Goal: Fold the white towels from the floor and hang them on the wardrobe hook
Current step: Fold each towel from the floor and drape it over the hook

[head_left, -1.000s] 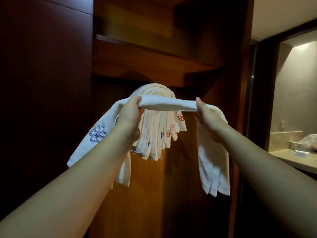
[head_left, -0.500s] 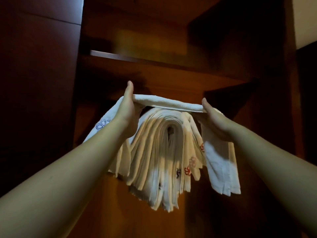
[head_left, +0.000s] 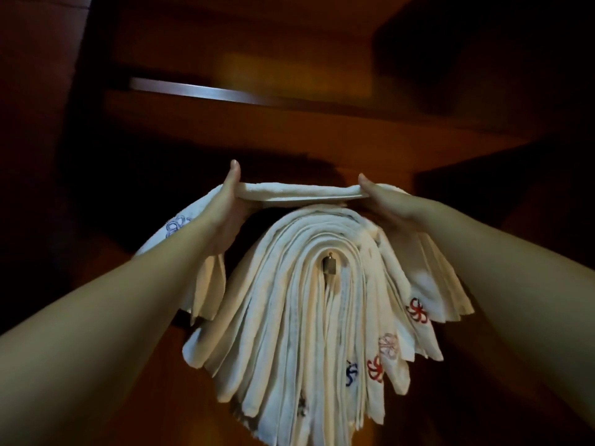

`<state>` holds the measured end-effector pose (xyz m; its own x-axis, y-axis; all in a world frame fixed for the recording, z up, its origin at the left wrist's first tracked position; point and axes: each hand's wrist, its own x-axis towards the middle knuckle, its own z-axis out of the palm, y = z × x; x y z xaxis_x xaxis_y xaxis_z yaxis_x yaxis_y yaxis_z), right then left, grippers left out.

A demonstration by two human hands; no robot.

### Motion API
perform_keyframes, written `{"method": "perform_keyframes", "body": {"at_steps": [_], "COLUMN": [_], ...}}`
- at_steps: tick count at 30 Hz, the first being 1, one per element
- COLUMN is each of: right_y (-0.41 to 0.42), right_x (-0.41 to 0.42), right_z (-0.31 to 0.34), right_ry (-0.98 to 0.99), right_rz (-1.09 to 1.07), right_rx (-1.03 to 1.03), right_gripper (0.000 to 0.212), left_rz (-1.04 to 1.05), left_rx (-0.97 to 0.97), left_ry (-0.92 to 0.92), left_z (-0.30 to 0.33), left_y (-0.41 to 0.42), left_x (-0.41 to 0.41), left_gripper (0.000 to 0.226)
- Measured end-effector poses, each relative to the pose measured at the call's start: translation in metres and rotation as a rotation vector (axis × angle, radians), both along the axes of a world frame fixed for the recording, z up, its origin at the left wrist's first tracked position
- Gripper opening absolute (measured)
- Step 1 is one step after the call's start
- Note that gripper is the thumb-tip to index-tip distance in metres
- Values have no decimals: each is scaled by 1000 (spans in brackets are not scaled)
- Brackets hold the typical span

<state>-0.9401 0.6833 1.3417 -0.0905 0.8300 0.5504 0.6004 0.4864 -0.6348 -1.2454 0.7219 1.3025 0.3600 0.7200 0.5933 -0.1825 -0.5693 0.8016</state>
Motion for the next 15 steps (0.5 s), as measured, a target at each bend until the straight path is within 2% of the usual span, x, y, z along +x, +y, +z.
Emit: {"method": "perform_keyframes", "body": {"at_steps": [2, 8, 12, 15], "right_y": [8, 26, 35, 36], "right_x": [1, 4, 15, 31], "right_z": [-3, 3, -17, -35], "right_ry": [-23, -6, -4, 50], "right_rz": [-18, -40, -48, -2], "right_rx": [-15, -27, -47, -52], "right_gripper": [77, 84, 79, 79], "left_rz": [-11, -21, -90, -122], "left_rx": [-33, -92, -121, -130], "left_ry": [21, 25, 79, 41], "left_z": [-6, -2, -19, -40], "left_y": [11, 29, 36, 36], "left_x": [1, 7, 10, 6], "left_gripper": [85, 91, 99, 99]}}
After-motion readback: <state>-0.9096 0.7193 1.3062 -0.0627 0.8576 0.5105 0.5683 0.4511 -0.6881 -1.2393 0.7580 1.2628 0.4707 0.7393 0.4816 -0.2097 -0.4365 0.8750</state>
